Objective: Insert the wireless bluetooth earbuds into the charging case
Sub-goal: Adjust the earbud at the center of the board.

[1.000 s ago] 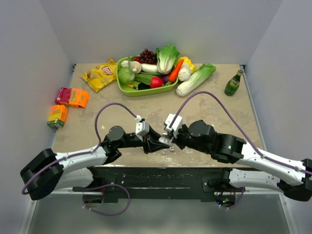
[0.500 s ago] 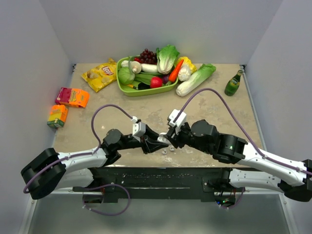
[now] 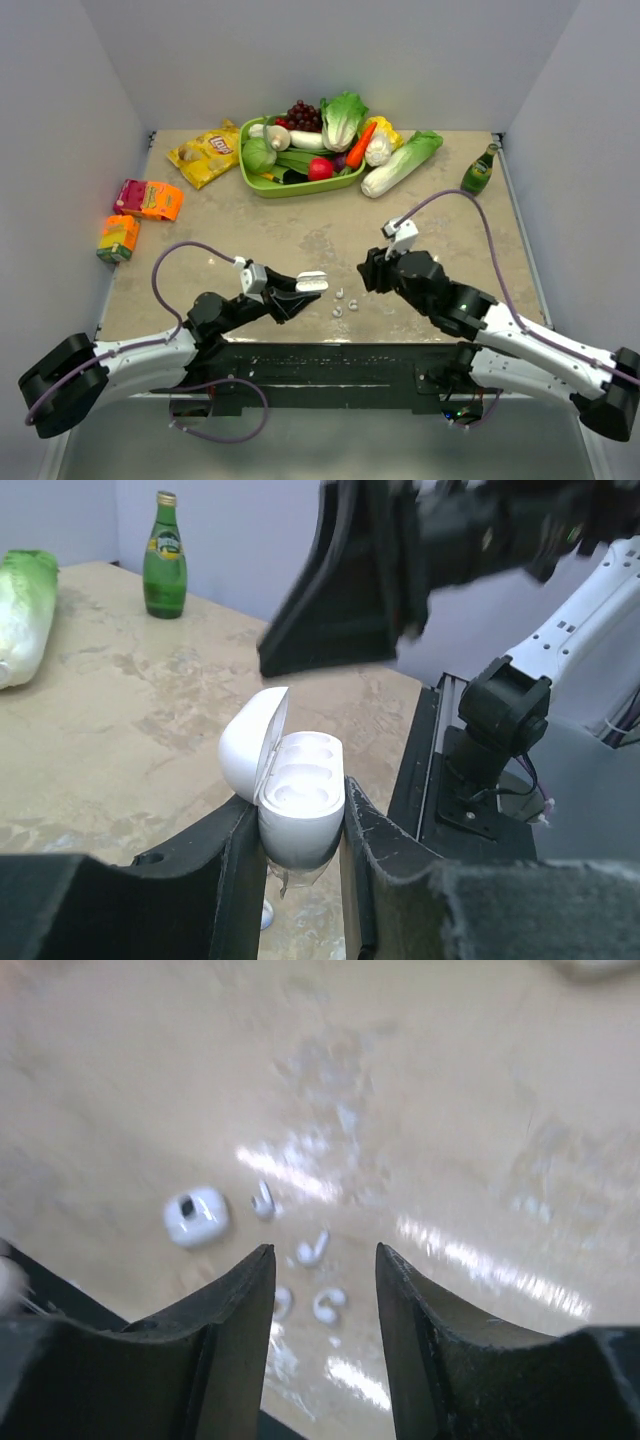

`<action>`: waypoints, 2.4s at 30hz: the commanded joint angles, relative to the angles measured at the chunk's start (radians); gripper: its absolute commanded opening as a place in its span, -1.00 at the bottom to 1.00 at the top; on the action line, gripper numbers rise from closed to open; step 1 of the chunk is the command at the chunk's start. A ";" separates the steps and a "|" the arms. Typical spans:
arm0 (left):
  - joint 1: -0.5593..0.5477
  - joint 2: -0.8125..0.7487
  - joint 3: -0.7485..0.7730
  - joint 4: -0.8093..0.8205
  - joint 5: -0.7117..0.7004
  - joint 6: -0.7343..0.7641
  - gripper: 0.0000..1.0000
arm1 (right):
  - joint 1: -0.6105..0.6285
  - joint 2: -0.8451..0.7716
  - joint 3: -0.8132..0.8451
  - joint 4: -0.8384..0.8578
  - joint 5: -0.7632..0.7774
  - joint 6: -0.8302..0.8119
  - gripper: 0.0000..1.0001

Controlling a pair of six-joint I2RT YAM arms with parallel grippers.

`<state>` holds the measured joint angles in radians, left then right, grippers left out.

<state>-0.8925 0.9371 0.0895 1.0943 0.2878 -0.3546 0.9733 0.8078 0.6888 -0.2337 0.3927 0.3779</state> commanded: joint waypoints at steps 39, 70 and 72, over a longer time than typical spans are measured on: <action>-0.060 -0.141 -0.089 -0.037 -0.185 0.042 -1.00 | 0.041 0.481 -0.147 0.270 -0.164 0.115 -0.12; -0.069 -0.084 -0.116 0.007 -0.176 0.039 -1.00 | 0.041 0.470 -0.129 0.129 -0.124 0.161 -0.19; -0.071 -0.081 -0.112 0.010 -0.174 0.036 -1.00 | 0.041 0.473 -0.124 0.125 -0.120 0.162 -0.21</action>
<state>-0.9539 0.8463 0.0521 1.0168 0.1150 -0.3214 1.0107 1.2934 0.5289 -0.0822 0.2417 0.5186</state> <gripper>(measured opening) 0.343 0.402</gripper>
